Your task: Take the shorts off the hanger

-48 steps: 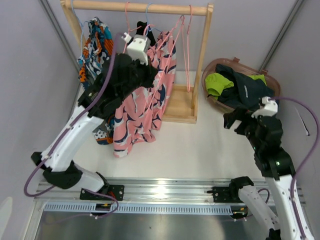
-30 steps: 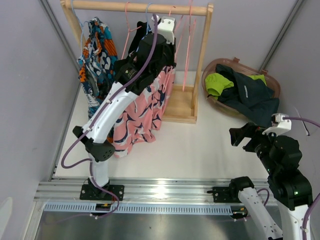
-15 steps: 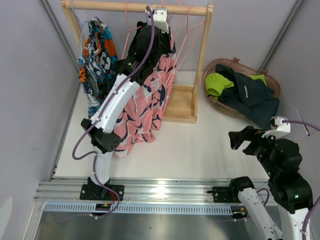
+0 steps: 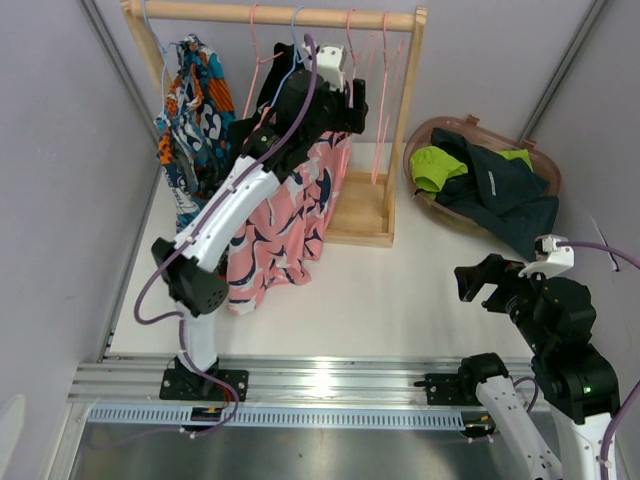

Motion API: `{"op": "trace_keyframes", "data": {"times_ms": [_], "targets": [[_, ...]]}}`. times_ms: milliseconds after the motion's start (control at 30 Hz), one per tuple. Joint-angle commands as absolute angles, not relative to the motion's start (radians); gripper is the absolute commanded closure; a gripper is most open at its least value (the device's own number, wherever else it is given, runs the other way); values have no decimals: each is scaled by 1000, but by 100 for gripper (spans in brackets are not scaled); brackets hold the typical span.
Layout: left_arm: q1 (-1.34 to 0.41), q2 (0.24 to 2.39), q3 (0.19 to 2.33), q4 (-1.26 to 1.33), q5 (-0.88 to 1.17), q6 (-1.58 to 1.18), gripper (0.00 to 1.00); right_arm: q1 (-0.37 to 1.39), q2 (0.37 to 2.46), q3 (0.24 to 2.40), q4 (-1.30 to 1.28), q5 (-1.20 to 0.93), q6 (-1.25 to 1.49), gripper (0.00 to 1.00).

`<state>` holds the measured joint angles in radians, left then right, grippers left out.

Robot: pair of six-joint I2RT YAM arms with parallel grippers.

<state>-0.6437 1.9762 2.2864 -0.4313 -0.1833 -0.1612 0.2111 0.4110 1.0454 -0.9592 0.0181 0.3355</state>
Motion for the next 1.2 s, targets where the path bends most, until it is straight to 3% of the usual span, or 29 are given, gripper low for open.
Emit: {"op": "trace_keyframes", "data": {"times_ms": [0, 200, 333, 1167], "targets": [[-652, 1749, 2150, -396, -181, -170, 2, 206, 388, 1042, -933, 11, 318, 1], [-655, 1488, 1923, -431, -204, -135, 1, 202, 376, 1034, -930, 11, 319, 1], [-650, 1378, 1917, -428, -247, -55, 1, 196, 367, 1026, -923, 12, 318, 1], [-528, 1703, 2296, -563, -258, -12, 1, 184, 350, 1026, -927, -26, 307, 1]]}}
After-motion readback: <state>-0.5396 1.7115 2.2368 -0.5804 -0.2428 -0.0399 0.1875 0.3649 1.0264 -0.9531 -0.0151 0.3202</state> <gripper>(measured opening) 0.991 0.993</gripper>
